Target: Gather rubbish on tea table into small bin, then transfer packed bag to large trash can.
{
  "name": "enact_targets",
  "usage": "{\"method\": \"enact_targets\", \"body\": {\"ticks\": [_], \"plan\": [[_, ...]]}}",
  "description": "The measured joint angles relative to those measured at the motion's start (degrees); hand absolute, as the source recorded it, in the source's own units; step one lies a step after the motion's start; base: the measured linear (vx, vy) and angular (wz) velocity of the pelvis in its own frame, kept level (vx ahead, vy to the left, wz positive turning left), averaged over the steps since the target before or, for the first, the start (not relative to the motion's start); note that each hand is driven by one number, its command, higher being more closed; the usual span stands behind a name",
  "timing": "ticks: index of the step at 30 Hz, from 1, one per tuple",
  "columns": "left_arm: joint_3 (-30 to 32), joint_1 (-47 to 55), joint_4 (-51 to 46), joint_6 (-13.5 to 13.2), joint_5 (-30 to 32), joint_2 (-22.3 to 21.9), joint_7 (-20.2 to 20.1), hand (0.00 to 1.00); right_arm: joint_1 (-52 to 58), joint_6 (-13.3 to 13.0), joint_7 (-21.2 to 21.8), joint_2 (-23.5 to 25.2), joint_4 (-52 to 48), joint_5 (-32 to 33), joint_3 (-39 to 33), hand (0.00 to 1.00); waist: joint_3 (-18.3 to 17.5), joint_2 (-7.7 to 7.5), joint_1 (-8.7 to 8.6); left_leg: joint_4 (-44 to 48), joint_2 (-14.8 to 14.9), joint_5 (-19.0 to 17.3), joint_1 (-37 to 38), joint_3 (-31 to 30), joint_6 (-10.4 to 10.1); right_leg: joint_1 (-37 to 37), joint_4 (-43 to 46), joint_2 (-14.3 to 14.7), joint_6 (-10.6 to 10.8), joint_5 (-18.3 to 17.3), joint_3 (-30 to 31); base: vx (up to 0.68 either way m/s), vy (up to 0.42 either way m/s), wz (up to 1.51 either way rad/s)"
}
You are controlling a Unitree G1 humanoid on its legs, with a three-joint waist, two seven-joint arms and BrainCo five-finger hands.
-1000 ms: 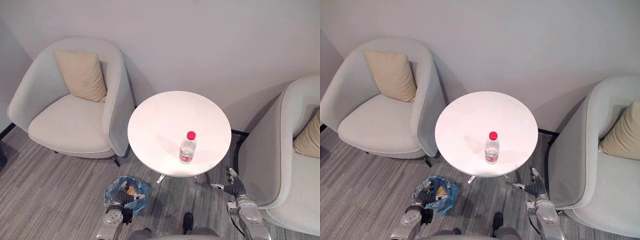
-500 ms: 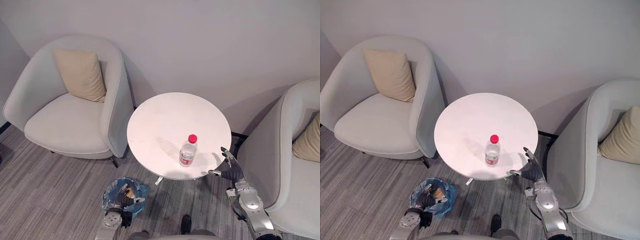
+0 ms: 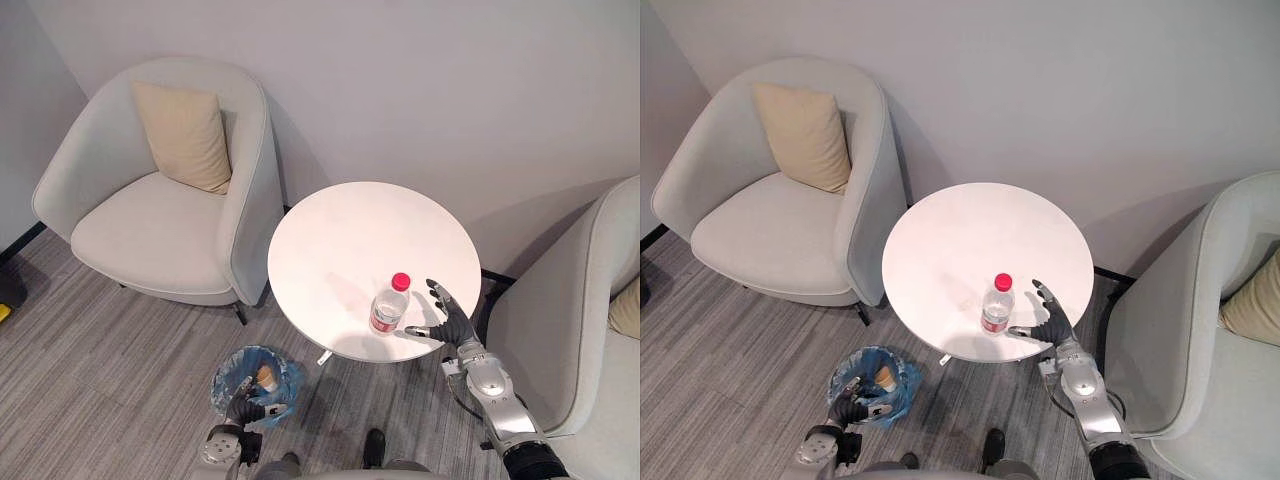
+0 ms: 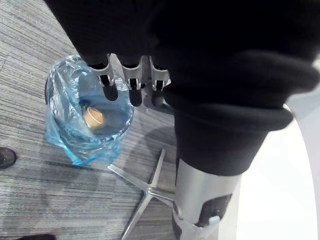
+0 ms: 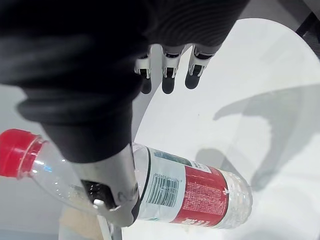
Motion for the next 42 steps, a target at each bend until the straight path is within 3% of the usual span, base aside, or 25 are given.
{"method": "enact_targets", "body": {"ticks": [7, 13, 16, 20, 21, 34, 42], "plan": [[0.0, 0.4, 0.0, 0.0, 0.0, -0.1, -0.3, 0.00, -1.4, 0.2, -0.1, 0.0, 3.0, 0.1, 1.7, 0.00, 0.3, 0.17, -0.03, -1.4, 0.0, 1.2, -1.8, -1.5, -0.3, -1.9, 0.0, -0.1, -0.1, 0.1, -1.6, -0.03, -0.010, 0.11], [0.1, 0.2, -1.3, -0.2, -0.1, -0.5, -0.4, 0.00, -4.5, 0.3, -0.4, 0.8, 5.6, 0.1, 2.7, 0.00, 1.4, 1.12, 1.40, -1.2, -0.3, 1.5, -2.5, -2.4, -0.2, -1.9, 0.0, -0.4, 0.0, 0.0, -2.9, 0.00, 0.010, 0.09], [0.1, 0.2, -1.4, -0.2, -0.1, -0.5, -0.4, 0.00, -7.2, 0.6, -1.5, 0.8, 7.1, 0.3, 3.7, 0.00, 2.7, 1.07, 1.54, -0.7, -0.7, 1.6, -3.2, -2.9, 0.0, -2.2, 0.0, -0.8, 0.0, 0.0, -3.1, -0.03, 0.026, 0.11], [0.1, 0.3, -2.5, -0.3, -0.7, -0.5, -0.2, 0.00, -10.5, 1.0, -2.1, 1.2, 10.1, 0.7, 4.0, 0.00, 4.2, 1.00, 2.94, -0.7, -1.0, 1.9, -4.3, -3.4, 0.1, -3.0, 0.0, -1.1, 0.2, 0.2, -3.6, -0.02, 0.015, 0.07], [0.0, 0.4, -2.5, -0.3, -0.8, -0.5, -0.1, 0.00, -11.9, 1.1, -2.6, 1.5, 11.3, 0.9, 4.0, 1.00, 4.4, 1.00, 2.95, -0.7, -1.1, 2.0, -4.8, -3.8, 0.1, -3.3, 0.0, -1.2, 0.2, 0.2, -4.1, -0.01, 0.004, 0.15], [0.0, 0.4, -3.4, -1.4, -2.8, -1.7, 0.2, 0.00, -20.1, 1.3, -4.3, 2.4, 13.0, 4.2, 4.6, 1.00, 6.6, 1.26, 4.67, 0.3, -1.8, 2.4, -6.9, -5.4, 0.0, -4.6, 0.1, -1.8, 0.1, 0.3, -5.6, 0.00, 0.008, 0.07], [0.1, 0.4, -3.3, -1.4, -2.8, -1.9, 0.2, 0.00, -13.7, -0.3, -5.0, 2.9, -5.3, 4.4, 4.4, 1.00, 6.7, 1.21, 4.40, 0.2, -1.8, 2.4, -6.2, -4.6, 0.0, -4.3, 0.1, -1.8, 0.2, 0.4, -4.7, -0.01, 0.009, -0.05]]}}
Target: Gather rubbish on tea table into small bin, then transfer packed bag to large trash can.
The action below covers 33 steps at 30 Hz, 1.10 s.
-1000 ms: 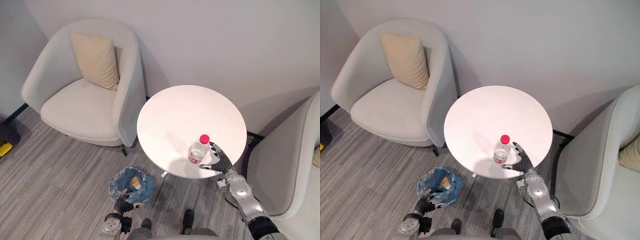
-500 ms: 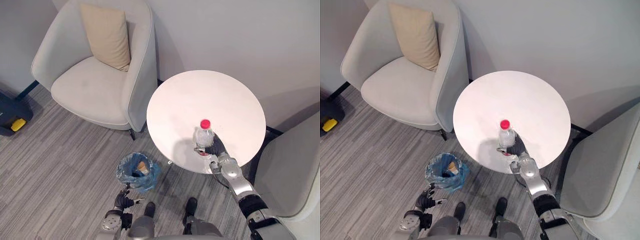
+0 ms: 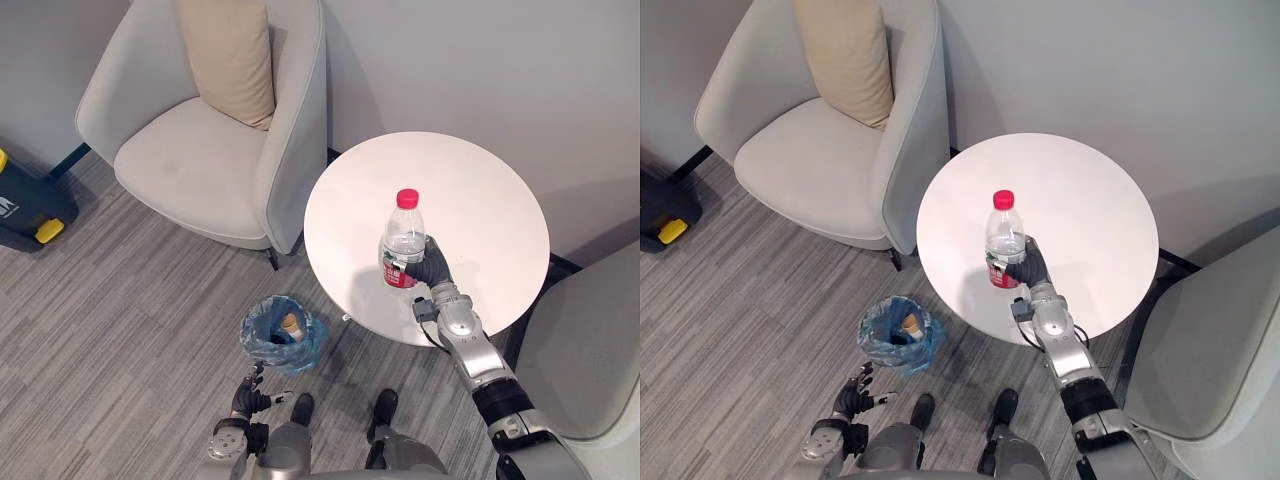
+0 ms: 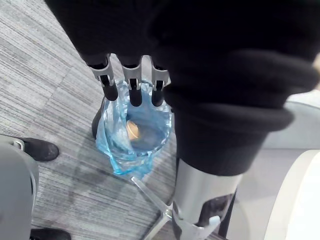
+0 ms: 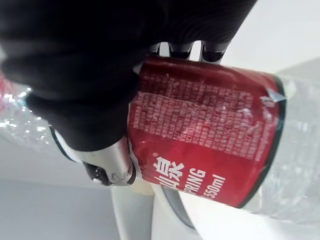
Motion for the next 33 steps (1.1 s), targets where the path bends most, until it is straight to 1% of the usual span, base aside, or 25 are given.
{"method": "enact_targets", "body": {"ticks": [5, 7, 8, 12, 16, 18, 21, 25, 29, 31, 32, 33], "plan": [[0.0, -0.1, 0.5, 0.0, 0.1, -0.7, 0.0, 0.00, 6.7, -0.6, 1.2, 0.0, -6.6, -1.1, 0.0, 1.00, 0.0, -0.10, -0.49, -0.2, 0.0, -0.1, 1.5, 1.2, 0.1, 1.0, 0.0, 0.0, 0.1, 0.2, 1.3, -0.02, 0.015, -0.12], [0.0, 0.0, 1.2, 0.0, 0.3, -0.7, 0.0, 0.00, 8.7, -0.9, 1.4, 0.0, -8.7, -2.2, 0.0, 1.00, 0.0, -0.11, -0.89, -0.3, 0.1, -0.1, 1.6, 1.8, 0.2, 1.1, 0.0, 0.0, 0.2, 0.3, 1.9, -0.06, 0.018, -0.14], [-0.1, 0.0, 1.4, 0.0, 0.4, -0.7, 0.0, 0.00, 9.6, -1.1, 1.5, 0.1, -9.9, -2.3, 0.0, 1.00, -0.1, -0.16, -1.53, -0.3, 0.1, -0.1, 1.6, 1.8, 0.2, 1.1, 0.0, 0.0, 0.2, 0.5, 1.9, -0.07, 0.017, -0.07], [-0.4, -0.2, 2.6, 0.0, 0.5, -0.7, 0.0, 0.00, 12.9, -1.9, 1.7, 0.1, -14.1, -4.6, 0.0, 1.00, -0.1, -0.26, -1.89, -0.4, 0.2, -0.1, 2.6, 2.7, 0.2, 1.5, 0.0, 0.1, 0.3, 0.7, 3.1, -0.04, 0.009, -0.13], [-0.8, -0.4, 3.6, 0.0, 0.6, -0.7, 0.0, 0.00, 16.4, -2.1, 2.4, 0.5, -15.8, -6.8, -0.2, 1.00, -1.0, -0.62, -2.28, -0.9, 0.3, -0.1, 2.8, 2.7, 0.2, 1.5, 0.0, 0.2, 0.3, 0.7, 3.1, -0.03, 0.001, -0.01], [-0.7, -0.3, 3.9, 0.0, 0.6, -0.6, 0.1, 0.00, 17.7, -2.1, 2.5, 1.2, -15.8, -6.8, -0.2, 1.00, -1.4, -0.86, -2.38, -1.1, 0.3, -0.1, 3.0, 2.7, 0.2, 1.7, 0.0, 0.3, 0.3, 0.7, 3.1, 0.00, 0.000, 0.00], [-0.7, -0.3, 4.9, 0.0, 0.6, -0.6, 0.0, 0.00, 19.2, -2.1, 2.7, 2.4, -16.8, -6.8, -0.1, 1.00, -1.8, -1.16, -3.13, -1.1, 0.4, -0.1, 3.6, 2.8, 0.2, 2.1, 0.0, 0.2, 0.3, 0.7, 3.2, 0.00, 0.000, 0.00], [-0.8, -0.3, 5.6, 0.0, 0.7, -0.6, 0.0, 0.00, 20.8, -2.2, 2.7, 2.4, -19.0, -6.8, -0.1, 1.00, -3.0, -1.01, -3.29, -1.3, 0.4, -0.1, 4.4, 2.8, 0.2, 2.7, 0.0, 0.2, 0.4, 0.6, 3.2, 0.00, 0.000, 0.00], [-0.9, -0.3, 6.2, -0.2, 0.7, -0.6, 0.1, 0.00, 21.6, -2.2, 2.7, 2.4, -19.2, -6.8, 0.0, 1.00, -3.1, -0.86, -3.31, -0.4, 0.3, -0.1, 4.2, 1.7, 0.1, 3.8, 0.0, 0.2, 0.4, 0.4, 1.8, -0.04, -0.005, 0.19], [-2.1, -0.4, 7.0, -0.3, 0.6, -0.6, 0.1, 0.00, 21.6, -2.4, 2.4, 2.2, -19.2, -6.7, -0.1, 1.00, -3.2, -0.50, -3.30, 1.4, -0.1, -0.1, 2.4, 0.1, 0.1, 3.9, 0.0, -0.1, 0.8, -0.2, 0.0, -0.08, -0.018, 0.55], [-3.1, -0.4, 7.4, -0.5, 0.6, -0.7, 0.1, 0.00, 21.6, -2.5, 2.2, 1.9, -19.2, -6.7, -0.1, 1.00, -3.2, -0.03, -3.18, 2.8, -0.4, -0.1, 0.9, -1.1, 0.1, 3.9, 0.0, -0.2, 1.1, -0.6, -1.0, -0.08, -0.014, 0.72], [-3.5, -0.4, 7.5, -0.6, 0.6, -0.8, 0.1, 0.00, 21.6, -2.5, 2.1, 1.6, -19.2, -6.7, 0.0, 1.00, -3.3, 0.44, -3.05, 3.8, -0.5, -0.1, -0.5, -0.7, 0.2, 3.9, 0.0, -0.2, 0.8, -1.2, -1.7, -0.09, 0.000, 0.72]]}}
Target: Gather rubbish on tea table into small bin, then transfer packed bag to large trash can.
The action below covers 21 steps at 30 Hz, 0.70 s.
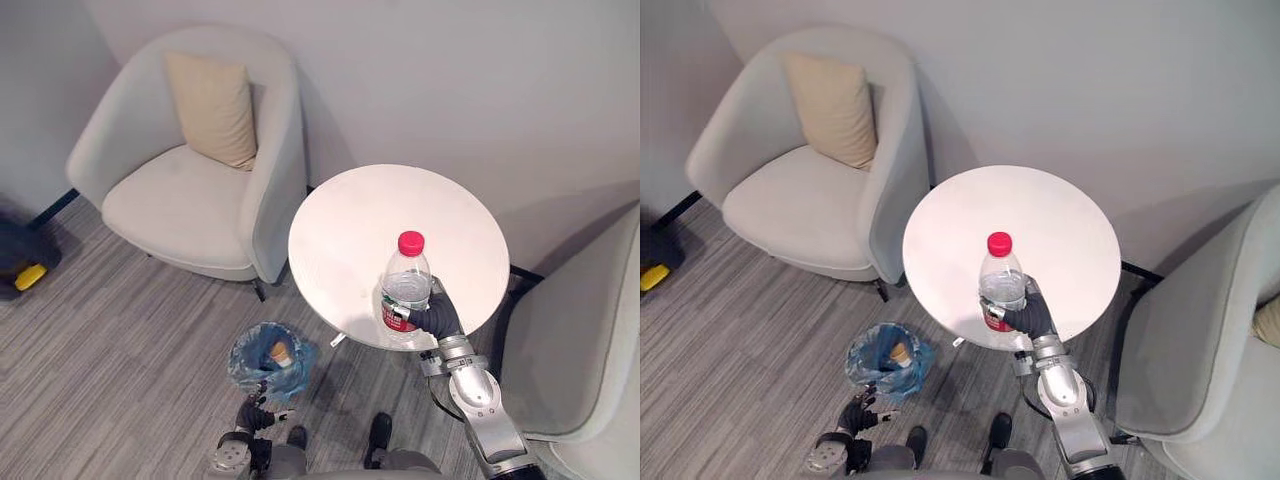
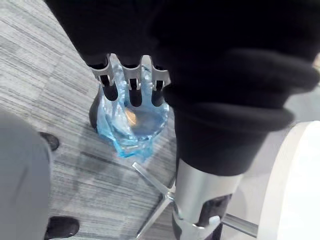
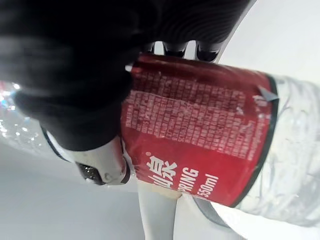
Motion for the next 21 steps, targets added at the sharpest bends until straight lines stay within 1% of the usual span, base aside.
{"method": "enact_targets", "body": {"ticks": [1, 2, 3, 4, 5, 6, 7, 8, 9, 10, 11, 12, 13, 14, 15, 16, 17, 18, 19, 20, 21], "plan": [[-0.3, 0.0, 0.0, 0.0, 0.0, 0.0, 0.0, 0.00, 0.0, 0.0, 0.0, -0.3, 0.0, 0.0, 0.0, 1.00, -0.1, 0.37, 0.18, 0.8, 0.2, -0.5, -0.8, 1.3, 0.9, 0.0, 0.0, -0.3, 0.1, -0.1, -0.1, -0.09, 0.038, 0.52], [-0.5, 0.0, 0.0, -0.1, -0.1, -0.3, 0.1, 0.00, -0.2, 0.0, -0.1, -0.5, 0.0, 0.0, 0.0, 1.00, -0.3, 0.85, 0.94, 1.6, 1.1, -2.1, -1.4, 5.7, 5.3, 0.2, 0.1, -0.4, 0.3, -0.2, -0.6, -0.07, 0.027, 0.42], [-0.5, 0.0, 0.0, -0.4, -0.1, -0.9, 0.1, 0.00, -0.2, 0.0, -0.7, -0.6, 0.0, -0.1, 0.0, 1.00, -0.4, 1.15, 1.38, 1.9, 2.3, -3.7, -1.4, 11.8, 11.8, 0.2, 1.0, -1.0, 1.4, -1.0, -0.4, -0.05, 0.028, 0.51], [-0.5, 0.1, 0.0, -0.5, -0.1, -0.9, 0.1, 0.00, -0.3, 0.0, -1.1, -0.6, 0.0, 0.0, -0.1, 1.00, -0.6, 1.45, 0.91, 1.9, 2.8, -4.1, -1.4, 14.9, 14.0, 0.4, 1.4, -1.4, 1.5, -1.6, 0.0, -0.01, 0.011, 0.71], [-0.9, 0.3, 0.0, -0.5, 0.0, -1.2, 0.0, 0.00, -0.7, 0.0, -1.3, -0.8, 0.0, 0.0, -0.4, 1.00, -1.0, 1.81, -0.03, 1.8, 4.1, -4.3, -1.4, 19.3, 13.9, 0.6, 1.7, -2.3, 1.2, -1.9, -1.1, 0.03, 0.104, 0.67], [-0.9, 0.3, 0.0, -0.5, 0.0, -1.4, 0.1, 0.00, -0.9, 0.0, -1.3, -1.0, 0.0, 0.0, -0.5, 1.00, -1.0, 1.78, -0.19, 2.4, 5.0, -4.1, -1.7, 21.8, 13.6, 0.6, 1.8, -2.8, 1.1, -2.0, -1.9, 0.04, 0.159, 0.67], [-1.0, 0.6, 0.1, -0.5, 0.0, -1.9, 0.1, 0.00, -1.0, 0.0, -1.8, -1.3, 0.0, 0.0, -0.9, 1.00, -1.8, 3.00, -0.20, 3.4, 7.2, -3.7, -2.2, 27.1, 13.1, 0.6, 2.7, -3.1, 1.4, -2.6, -3.1, 0.08, 0.206, 0.54], [-1.1, 1.0, 0.1, -0.5, 0.0, -2.1, 0.1, 0.00, -1.0, 0.0, -2.3, -1.8, 0.0, 0.0, -1.3, 1.00, -2.2, 3.52, -0.30, 3.3, 7.8, -2.5, -2.1, 28.9, 11.6, 0.7, 3.4, -3.4, 2.1, -3.2, -4.0, 0.09, 0.149, 0.51], [-1.1, 1.0, 0.1, -0.5, 0.1, -2.2, 0.2, 0.00, -1.1, 0.0, -2.4, -1.9, 0.0, -0.1, -1.8, 1.00, -2.4, 3.77, -0.32, 3.2, 7.9, -1.5, -2.1, 29.0, 10.2, 0.7, 3.9, -3.5, 2.3, -3.6, -4.5, 0.11, 0.126, 0.41], [-1.3, 1.1, 0.1, -0.5, 0.1, -2.1, 0.3, 0.00, -1.1, 0.1, -2.7, -1.6, 0.0, -0.1, -3.0, 1.00, -2.5, 3.86, -0.12, 3.0, 7.9, 0.7, -2.2, 28.9, 6.5, 0.7, 5.0, -3.8, 3.0, -4.4, -5.1, 0.12, 0.130, 0.39], [-1.6, 1.1, 0.1, -0.5, 0.1, -1.8, 0.3, 0.00, -1.1, 0.1, -3.2, -1.4, 0.0, -0.1, -3.5, 1.00, -2.7, 3.49, -0.19, 2.8, 7.3, 1.1, -2.1, 28.9, 5.7, 0.7, 5.9, -4.8, 3.6, -4.8, -5.5, 0.12, 0.134, 0.37], [-1.6, 1.2, 0.1, -0.5, 0.2, -1.7, 0.4, 0.00, -1.1, 0.1, -3.4, -1.0, 0.0, -0.1, -3.4, 1.00, -2.8, 3.27, -0.20, 2.5, 6.9, 1.2, -1.9, 28.8, 5.5, 0.7, 6.5, -5.2, 4.0, -5.1, -5.7, 0.14, 0.146, 0.37], [-1.6, 1.1, -0.4, -0.5, 0.4, -1.1, 0.4, 0.00, -1.1, 0.3, -3.4, -0.2, 0.0, -0.2, -3.5, 1.00, -2.4, 2.08, -0.21, 2.2, 6.1, 0.6, -1.3, 28.7, 4.0, 0.5, 8.8, -6.6, 4.6, -6.0, -6.1, 0.14, 0.140, 0.25], [-1.6, 1.0, -0.5, -0.5, 0.5, -0.8, 0.4, 0.00, -1.1, 0.5, -3.4, 0.3, 0.0, -0.5, -3.4, 1.00, -2.2, 1.49, -0.13, 3.0, 5.8, -0.2, -1.0, 28.6, 2.8, -0.1, 11.8, -7.8, 5.1, -7.6, -6.0, 0.13, 0.140, 0.21], [-1.6, 1.1, -0.8, -0.5, 0.5, -0.4, 0.4, 0.00, -1.1, 0.5, -3.4, 0.7, 0.0, -0.6, -3.2, 1.00, -2.1, 0.94, -0.11, 3.6, 5.4, -0.9, -1.1, 28.6, 2.5, -0.8, 14.4, -8.9, 5.4, -9.0, -5.9, 0.11, 0.143, 0.16], [-1.6, 1.1, -1.4, -0.5, 0.4, 0.4, 0.4, 0.00, -1.2, 0.5, -3.4, 1.7, 0.0, -1.2, -2.7, 1.00, -1.9, -0.34, -0.12, 5.6, 4.2, -2.9, -1.2, 28.5, 2.6, -2.4, 20.5, -11.7, 6.0, -12.0, -5.0, 0.10, 0.115, 0.18], [-1.6, 1.1, -1.6, -0.5, 0.4, 0.8, 0.4, 0.00, -1.2, 0.5, -3.3, 2.4, 0.0, -1.5, -2.2, 1.00, -1.7, -1.11, -0.16, 7.3, 3.7, -4.5, -1.3, 28.3, 2.8, -3.8, 24.9, -13.6, 6.2, -13.1, -3.4, 0.10, 0.109, 0.17], [-1.6, 1.1, -1.6, -0.5, 0.4, 0.9, 0.4, 0.00, -1.2, 0.5, -3.3, 2.5, 0.0, -1.8, -2.0, 1.00, -1.6, -1.18, -0.18, 8.0, 3.3, -5.3, -1.3, 28.2, 3.1, -4.8, 27.5, -14.4, 6.1, -13.2, -1.9, 0.10, 0.123, 0.15], [-1.7, 1.4, -2.0, -0.5, 0.5, 1.0, 0.4, 0.00, -1.1, 0.5, -3.2, 2.5, 0.0, -1.8, -1.8, 1.00, -1.6, -1.24, -0.30, 8.7, 2.6, -6.2, -1.2, 27.6, 3.6, -6.4, 31.7, -15.3, 5.3, -13.1, 0.8, 0.12, 0.162, 0.30], [-1.7, 2.0, -2.8, -0.5, 0.5, 1.2, 0.3, 0.00, -1.0, 0.5, -3.2, 2.4, 0.1, -1.8, -1.9, 1.00, -1.5, -1.31, -0.80, 9.2, 1.6, -7.2, -0.7, 25.3, 4.0, -9.2, 38.2, -16.0, 3.4, -11.9, 5.5, 0.21, 0.177, 0.65], [-1.7, 2.3, -3.4, -0.5, 0.4, 1.6, 0.3, 0.00, -0.9, 0.5, -3.0, 2.6, 0.2, -1.8, -1.9, 1.00, -1.2, -1.12, -1.91, 9.3, 1.4, -7.5, 0.2, 22.9, 4.5, -11.3, 42.6, -14.9, 2.1, -13.3, 9.8, 0.21, 0.111, 0.76]]}}
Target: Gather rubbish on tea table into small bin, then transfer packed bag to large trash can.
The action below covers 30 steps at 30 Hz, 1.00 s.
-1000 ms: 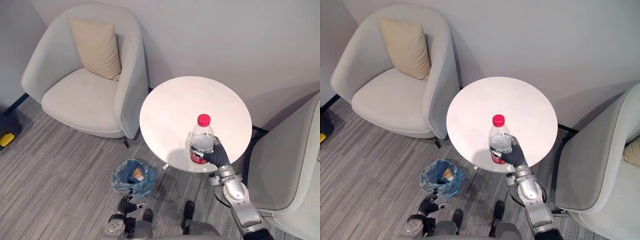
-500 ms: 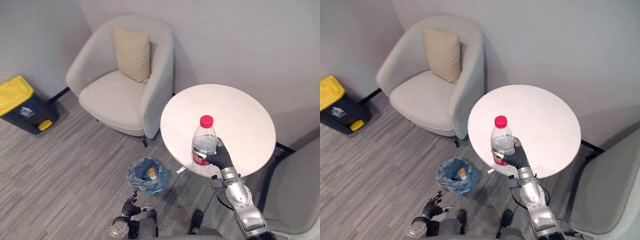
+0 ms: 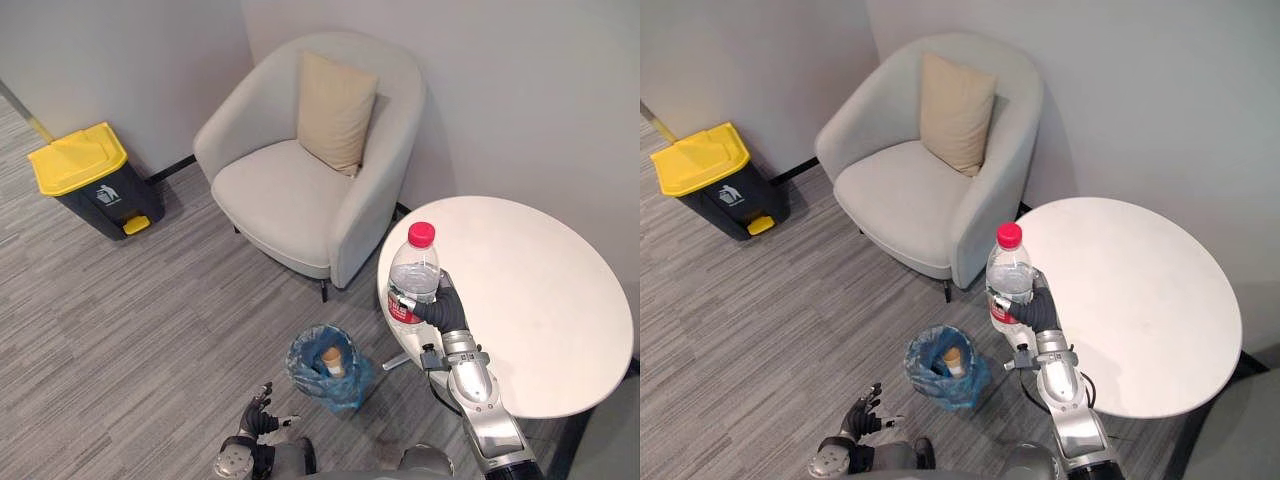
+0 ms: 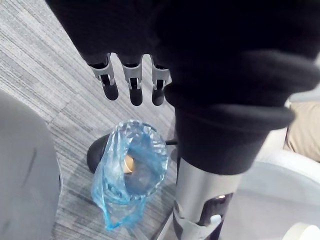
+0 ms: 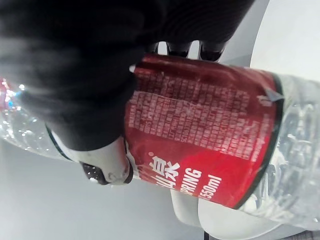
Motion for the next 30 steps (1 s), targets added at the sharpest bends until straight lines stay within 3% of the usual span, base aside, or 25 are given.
{"method": "enact_targets", "body": {"ticks": [1, 2, 3, 5, 6, 7, 8, 11, 15, 20, 23, 26, 30], "plan": [[-0.1, -0.1, -0.3, 0.0, 0.0, 0.0, 0.0, 0.00, 0.2, 0.0, 0.2, 0.2, 0.0, 0.0, -0.1, 1.00, 0.3, 0.49, -0.66, -0.2, 0.1, 0.0, 0.1, -1.2, 0.0, -0.4, -0.1, 1.6, 0.3, -2.0, 2.1, 0.22, 0.034, 1.03], [-0.1, -0.4, -0.6, 0.0, 0.0, 0.7, 0.1, 0.00, 0.2, 0.0, 0.9, 0.1, 0.0, 0.0, -0.1, 1.00, 0.3, 0.20, -1.51, -0.7, 0.1, 0.0, 0.2, -4.0, 0.0, -1.4, -2.1, 6.2, 0.1, -5.2, 6.1, 0.23, -0.049, 1.22], [-0.1, -1.5, -0.5, 0.0, 0.0, 1.1, 0.0, 0.00, 0.5, -0.1, 1.0, 0.0, 0.0, 0.0, -0.9, 1.00, 0.3, 0.05, -1.63, -0.9, 0.1, 0.3, 0.4, -6.6, -0.4, -2.6, -5.5, 10.4, 0.1, -6.2, 9.9, 0.23, -0.082, 1.24], [-0.5, -2.0, -0.4, 0.0, 0.0, 1.3, -0.1, 0.00, 0.6, 0.0, 0.9, -0.1, 0.0, 0.0, -1.5, 1.00, 0.2, -0.04, -1.62, -0.5, -0.2, 0.3, 0.5, -8.1, -0.5, -3.3, -9.0, 12.4, 0.1, -5.8, 11.1, 0.17, -0.100, 0.88], [-1.0, -2.6, -0.3, -0.1, 0.1, 1.6, -0.1, 0.00, 0.6, 0.0, 0.8, -0.2, -0.1, 0.0, -1.6, 1.00, -0.3, -1.43, -1.61, 0.4, -1.4, 0.0, 0.4, -9.5, -1.1, -2.8, -14.0, 12.6, -0.4, -2.2, 10.9, 0.21, -0.136, 1.03], [-1.0, -3.9, 1.1, -0.1, 0.2, 1.0, -0.1, 0.00, 0.3, -0.1, 0.8, -1.1, -0.1, 0.0, -1.8, 1.00, 0.1, -0.27, -1.95, 1.8, -1.6, -0.9, 0.5, -11.2, -2.4, -1.6, -15.0, 12.4, -0.8, 0.0, 9.2, 0.23, -0.122, 0.96], [-1.0, -3.9, 1.1, -0.3, 0.2, -0.2, -0.3, 0.00, 0.3, 0.0, 0.9, -2.2, 0.0, 0.0, -1.8, 1.00, -0.2, 1.72, -1.09, 1.6, -0.5, -0.7, 0.7, -11.8, -2.7, 0.0, -17.1, 13.3, -1.3, 0.4, 8.5, 0.20, -0.091, 0.59], [-0.8, -2.9, 1.4, -0.6, 0.2, -0.9, -0.2, 0.00, 0.3, 0.0, 0.9, -2.3, 0.0, 0.0, -2.2, 1.00, -0.2, 2.67, -1.10, -2.1, 1.6, 0.1, 3.3, -11.7, -4.1, 3.2, -20.8, 15.1, -1.8, 0.9, 6.8, 0.21, -0.128, 0.17], [-0.2, -2.9, 1.4, -0.7, 0.2, -1.1, -0.3, 0.00, 0.4, 0.0, 0.9, -1.9, 0.0, 0.1, -4.0, 1.00, -0.1, 2.01, -1.17, -5.0, 2.6, 0.5, 6.3, -11.8, -4.7, 6.5, -23.6, 15.9, -1.9, 1.4, 5.8, 0.07, -0.039, 0.11], [0.1, -2.9, 1.4, -0.7, 0.2, -1.0, -0.3, 0.00, 0.9, 0.0, 1.6, -1.7, 0.0, 0.2, -3.6, 1.00, -0.2, 1.80, -1.22, -4.7, 1.7, 0.7, 6.1, -13.3, -4.5, 10.2, -28.4, 15.1, -1.1, 3.1, 4.1, -0.01, 0.039, 0.20], [0.2, -2.1, 1.4, -0.7, 0.2, -0.6, -0.3, 0.00, 0.7, -0.1, 2.3, -0.8, 0.6, 0.4, -2.3, 1.00, -0.1, 1.12, 0.10, -4.2, 0.9, 1.7, 5.0, -14.3, -4.7, 10.4, -28.4, 14.2, -1.1, 3.1, 2.7, -0.06, 0.010, 0.35], [0.2, -0.9, 1.4, -0.7, 0.3, 0.5, -0.3, 0.00, -1.6, -0.1, 2.4, -0.4, 5.0, 1.2, 0.5, 1.00, 0.2, 0.40, 0.32, -4.1, 0.6, 3.0, 3.3, -16.1, -5.0, 9.9, -28.3, 13.8, -1.4, 3.7, 0.3, -0.12, -0.033, 0.41], [0.7, -1.8, 1.2, -0.8, 0.7, 0.8, -0.3, 0.00, -5.8, -0.1, 3.5, -1.5, 8.6, 3.0, 6.1, 1.00, 3.1, 0.95, 2.05, -0.6, -0.1, 3.1, -3.1, -17.9, -4.9, 4.7, -23.6, 13.2, -2.2, 2.9, -1.9, -0.21, -0.032, 0.36]]}}
